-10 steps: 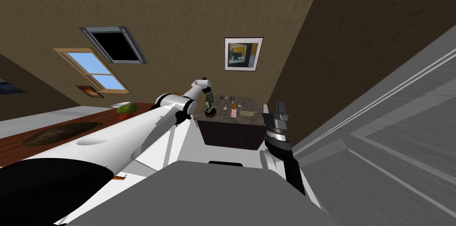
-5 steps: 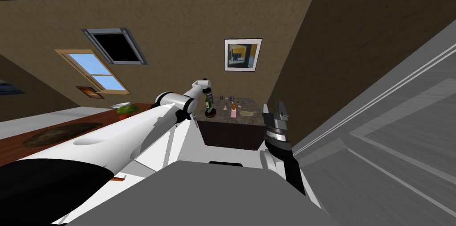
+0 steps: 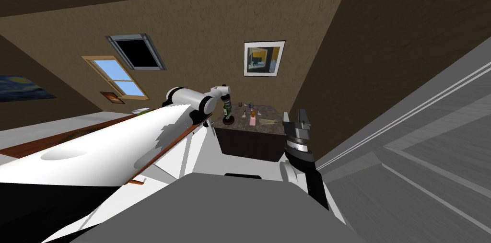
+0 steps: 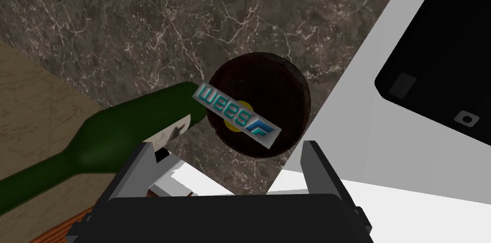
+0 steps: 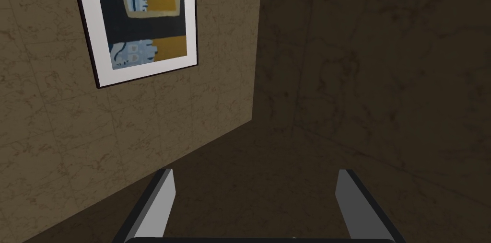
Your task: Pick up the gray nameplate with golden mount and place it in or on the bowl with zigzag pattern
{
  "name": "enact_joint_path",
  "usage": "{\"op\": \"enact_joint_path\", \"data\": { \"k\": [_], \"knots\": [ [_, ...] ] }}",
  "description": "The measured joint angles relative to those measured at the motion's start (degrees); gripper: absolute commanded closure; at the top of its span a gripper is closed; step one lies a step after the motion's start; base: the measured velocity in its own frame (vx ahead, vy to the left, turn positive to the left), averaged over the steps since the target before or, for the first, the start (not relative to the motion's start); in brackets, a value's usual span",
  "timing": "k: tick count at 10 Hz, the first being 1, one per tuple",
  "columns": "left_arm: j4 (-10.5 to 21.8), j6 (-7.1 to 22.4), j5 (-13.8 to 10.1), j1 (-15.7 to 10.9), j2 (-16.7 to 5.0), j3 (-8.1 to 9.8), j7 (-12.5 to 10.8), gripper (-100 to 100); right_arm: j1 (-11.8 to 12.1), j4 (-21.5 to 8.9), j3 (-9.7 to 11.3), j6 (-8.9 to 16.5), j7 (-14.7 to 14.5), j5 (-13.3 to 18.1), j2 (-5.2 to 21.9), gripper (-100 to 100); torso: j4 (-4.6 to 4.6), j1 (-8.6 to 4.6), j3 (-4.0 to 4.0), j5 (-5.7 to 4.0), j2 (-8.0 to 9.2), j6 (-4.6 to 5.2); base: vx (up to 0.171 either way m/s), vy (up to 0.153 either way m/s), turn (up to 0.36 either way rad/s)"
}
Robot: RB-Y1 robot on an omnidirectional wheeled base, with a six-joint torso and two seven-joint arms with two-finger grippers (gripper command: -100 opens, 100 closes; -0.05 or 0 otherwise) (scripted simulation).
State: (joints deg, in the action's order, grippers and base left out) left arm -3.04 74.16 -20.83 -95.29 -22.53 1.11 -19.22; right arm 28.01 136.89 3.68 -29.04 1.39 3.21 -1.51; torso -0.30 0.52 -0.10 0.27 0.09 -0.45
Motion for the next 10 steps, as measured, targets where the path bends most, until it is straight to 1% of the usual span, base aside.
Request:
{"op": "enact_joint_path", "data": {
  "k": [1, 2, 3, 4, 5, 6, 7, 9, 10],
  "knots": [
    [2.1, -0.6, 0.0, -0.3, 0.0, 0.04, -0.1, -100, 0.0, 0.0, 0.0, 0.0, 0.0, 0.0, 0.0, 0, -0.01, 0.04, -0.04, 0.01, -0.08, -0.01, 0.006, 0.003, 0.005],
    [2.2, 0.0, 0.1, 0.4, 0.1, -0.02, -0.8, -100, 0.0, 0.0, 0.0, 0.0, 0.0, 0.0, 0.0, 0, -0.03, 0.06, -0.07, 0.02, -0.12, 0.0, 0.0, 0.0, 0.0],
    [0.0, 1.8, 0.1, 2.5, 0.1, -0.07, -1.5, -100, 0.0, 0.0, 0.0, 0.0, 0.0, 0.0, 0.0, 0, -0.04, 0.07, -0.09, 0.02, -0.14, -0.01, 0.0, 0.0, 0.0],
    [-3.3, 4.0, 0.2, 4.6, 0.0, -0.09, -2.0, -100, 0.0, 0.0, 0.0, 0.0, 0.0, 0.0, 0.0, 0, -0.03, 0.07, -0.08, 0.02, -0.14, -0.01, 0.0, 0.0, 0.0],
    [-5.7, 5.5, 0.2, 5.0, 0.1, -0.1, -2.1, -100, 0.0, 0.0, 0.0, 0.0, 0.0, 0.0, 0.0, 0, -0.01, 0.04, -0.06, 0.0, -0.12, 0.0, 0.0, 0.0, 0.0],
    [-0.9, 2.2, 0.1, 0.5, 0.1, -0.05, -0.7, -100, 0.0, 0.0, 0.0, 0.0, 0.0, 0.0, 0.0, 0, 0.02, -0.01, -0.03, -0.03, -0.08, 0.01, 0.01, -0.005, -0.021],
    [-0.5, 2.1, 0.1, -1.0, -0.2, -0.25, -0.3, -100, 0.0, 0.0, 0.0, 0.0, 0.0, 0.0, 0.0, 0, 0.0, -0.02, -0.05, -0.01, -0.1, 0.0, 0.01, -0.008, -0.004],
    [-3.7, 5.7, 0.1, -0.7, -0.6, -0.56, -1.3, -100, 0.0, 0.0, 0.0, 0.0, 0.0, 0.0, 0.0, 0, -0.02, 0.0, -0.07, -0.01, -0.13, 0.0, 0.01, -0.007, -0.005],
    [-2.2, 5.9, 0.1, -1.9, -0.6, -0.65, -1.3, -100, 0.0, 0.0, 0.0, 0.0, 0.0, 0.0, 0.0, 0, -0.02, 0.0, -0.07, -0.01, -0.12, 0.0, 0.008, -0.007, -0.01]
  ]
}}
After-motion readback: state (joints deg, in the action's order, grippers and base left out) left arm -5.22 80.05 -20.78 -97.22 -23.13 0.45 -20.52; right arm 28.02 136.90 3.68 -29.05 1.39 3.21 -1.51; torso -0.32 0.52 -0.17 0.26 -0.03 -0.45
